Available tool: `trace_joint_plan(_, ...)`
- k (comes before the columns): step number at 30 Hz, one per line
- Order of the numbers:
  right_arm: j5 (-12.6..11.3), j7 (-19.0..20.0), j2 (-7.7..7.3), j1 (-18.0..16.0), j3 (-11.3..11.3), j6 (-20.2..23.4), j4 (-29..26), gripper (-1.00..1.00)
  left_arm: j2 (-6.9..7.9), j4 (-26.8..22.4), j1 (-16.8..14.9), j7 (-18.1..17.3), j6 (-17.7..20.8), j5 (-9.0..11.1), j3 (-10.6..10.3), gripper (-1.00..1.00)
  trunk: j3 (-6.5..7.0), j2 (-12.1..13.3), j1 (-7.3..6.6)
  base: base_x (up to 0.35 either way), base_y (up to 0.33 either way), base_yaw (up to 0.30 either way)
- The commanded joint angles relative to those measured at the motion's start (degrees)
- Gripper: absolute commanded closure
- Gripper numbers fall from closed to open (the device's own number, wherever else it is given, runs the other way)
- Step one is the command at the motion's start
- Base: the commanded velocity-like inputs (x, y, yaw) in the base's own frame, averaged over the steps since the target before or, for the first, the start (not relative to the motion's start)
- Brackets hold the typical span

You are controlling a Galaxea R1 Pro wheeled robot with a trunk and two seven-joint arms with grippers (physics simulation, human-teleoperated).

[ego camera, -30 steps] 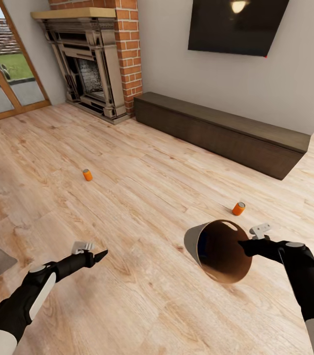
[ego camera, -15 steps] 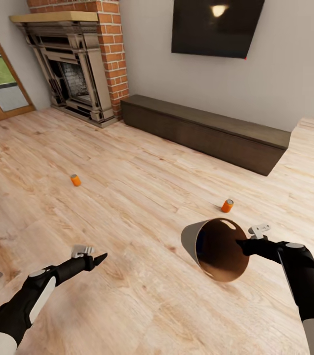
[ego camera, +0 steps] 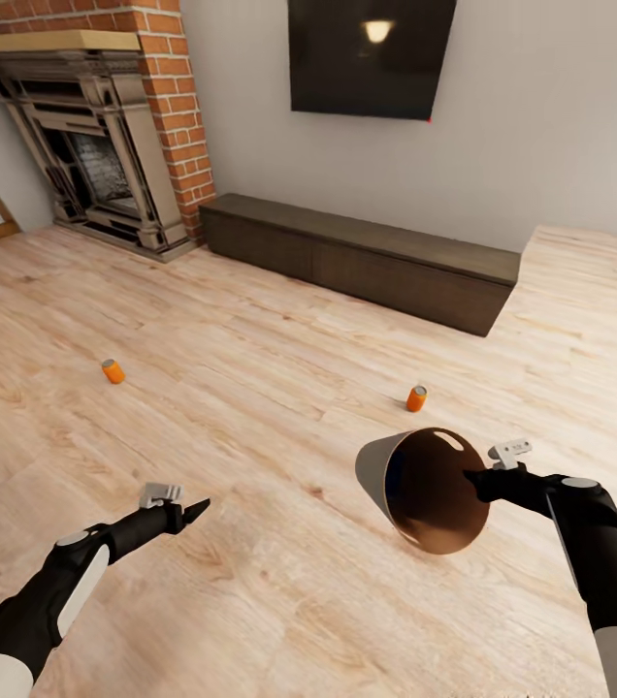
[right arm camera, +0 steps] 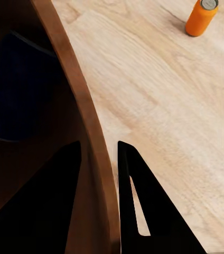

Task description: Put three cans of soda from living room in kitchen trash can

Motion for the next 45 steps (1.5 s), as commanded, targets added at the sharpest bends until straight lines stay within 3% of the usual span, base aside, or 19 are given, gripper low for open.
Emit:
trace_joint_plan(1,-0.9,0.4,-0.01,0.0,0.0,0.3,0.0,1.0,0.0,0.0,0.0,0.0,0.0,0.0,0.0,-1.0,0.06,0.0,0.0,0.044,0.0,-0.226)
trace_joint_plan(22,-0.9,0.4,0.1,0.0,0.0,0.3,0.0,1.0,0.0,0.1,0.0,0.0,-0.1,-0.3,-0.1,-1.0,1.27,0.0,0.0,0.246,-0.092,-0.221)
trace_joint_plan(30,-0.9,0.5,0.1,0.0,0.0,0.3,-0.1,1.0,0.0,2.3,0.0,0.1,-1.6,-0.3,-0.2,-1.0,1.78,0.0,0.0,0.297,-0.105,-0.205)
trace_joint_plan(41,-0.9,0.3,-0.13,0.0,0.0,0.5,-0.1,1.0,-0.02,2.8,-0.1,2.0,-1.3,-0.5,-0.3,-1.0,2.48,0.0,0.0,0.302,-0.083,-0.197)
trace_joint_plan(43,-0.8,0.1,-0.26,0.0,0.0,0.7,-0.1,1.0,-0.7,3.4,-0.3,3.9,-0.1,-0.6,-0.4,-1.0,2.61,0.0,0.0,0.316,-0.012,-0.197)
trace_joint_plan(44,-0.8,0.0,-0.41,0.0,0.0,0.8,-0.1,1.0,-2.51,3.7,-0.7,4.7,2.9,-0.6,-1.2,-1.0,2.67,0.0,0.0,0.319,-0.005,-0.197)
trace_joint_plan(45,-0.8,0.0,-0.47,0.0,-0.1,0.8,-0.1,1.0,-3.22,3.7,-0.8,4.9,4.2,-0.6,-1.6,-1.0,2.74,0.0,0.0,0.319,-0.004,-0.197)
